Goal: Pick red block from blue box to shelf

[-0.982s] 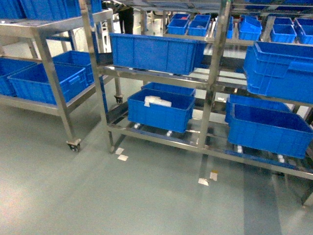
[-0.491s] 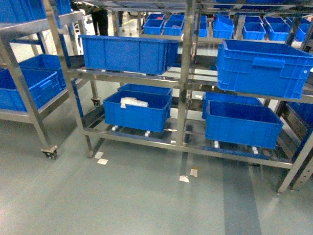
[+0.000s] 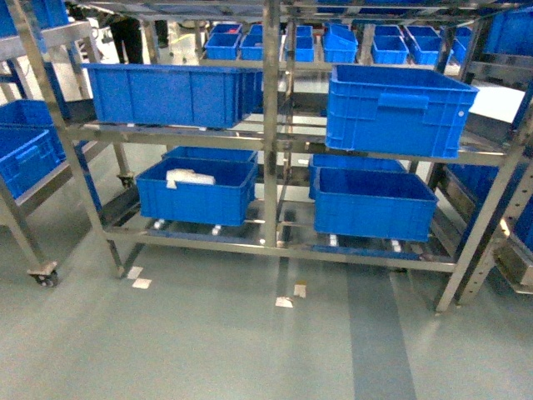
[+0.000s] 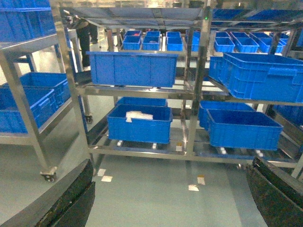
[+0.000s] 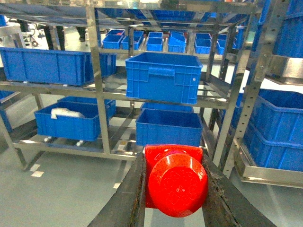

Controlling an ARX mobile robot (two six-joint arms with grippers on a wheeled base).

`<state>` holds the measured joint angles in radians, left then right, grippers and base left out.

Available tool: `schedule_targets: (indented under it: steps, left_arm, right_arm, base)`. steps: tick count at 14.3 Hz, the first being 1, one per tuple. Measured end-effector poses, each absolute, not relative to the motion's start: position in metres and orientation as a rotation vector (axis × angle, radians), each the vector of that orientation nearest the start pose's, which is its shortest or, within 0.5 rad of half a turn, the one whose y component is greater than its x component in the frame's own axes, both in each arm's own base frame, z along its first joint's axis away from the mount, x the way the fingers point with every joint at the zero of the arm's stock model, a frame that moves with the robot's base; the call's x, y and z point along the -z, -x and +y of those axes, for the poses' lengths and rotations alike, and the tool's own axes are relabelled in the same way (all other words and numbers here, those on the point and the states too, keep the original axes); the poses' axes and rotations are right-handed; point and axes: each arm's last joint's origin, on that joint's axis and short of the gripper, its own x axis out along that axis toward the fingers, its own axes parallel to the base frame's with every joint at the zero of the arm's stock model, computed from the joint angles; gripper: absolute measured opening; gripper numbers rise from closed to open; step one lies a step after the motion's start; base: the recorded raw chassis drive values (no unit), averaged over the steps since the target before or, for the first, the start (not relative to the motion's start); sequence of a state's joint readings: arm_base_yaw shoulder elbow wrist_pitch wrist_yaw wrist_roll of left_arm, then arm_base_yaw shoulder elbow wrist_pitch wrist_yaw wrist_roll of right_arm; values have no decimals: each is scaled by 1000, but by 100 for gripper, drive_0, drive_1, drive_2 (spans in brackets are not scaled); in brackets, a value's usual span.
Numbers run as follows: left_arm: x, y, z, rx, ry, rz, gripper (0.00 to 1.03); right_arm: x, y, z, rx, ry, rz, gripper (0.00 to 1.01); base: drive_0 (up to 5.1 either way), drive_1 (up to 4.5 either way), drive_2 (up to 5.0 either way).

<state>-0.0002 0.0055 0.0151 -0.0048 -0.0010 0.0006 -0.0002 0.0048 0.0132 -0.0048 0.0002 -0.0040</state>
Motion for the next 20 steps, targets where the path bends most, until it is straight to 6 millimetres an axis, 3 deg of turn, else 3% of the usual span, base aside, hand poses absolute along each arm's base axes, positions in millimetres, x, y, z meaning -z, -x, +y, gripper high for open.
schedule_targets:
  steps: [6, 20]
  left_arm:
    - [-168, -97, 0, 3, -1, -4, 98]
    - [-168, -97, 0, 1, -1, -3, 98]
  right_arm:
    - [-167, -97, 0, 2, 4, -4, 24]
    - [-167, -97, 0, 0, 4, -1, 23]
  base:
    - [-105, -105, -105]
    - [3, 421, -414]
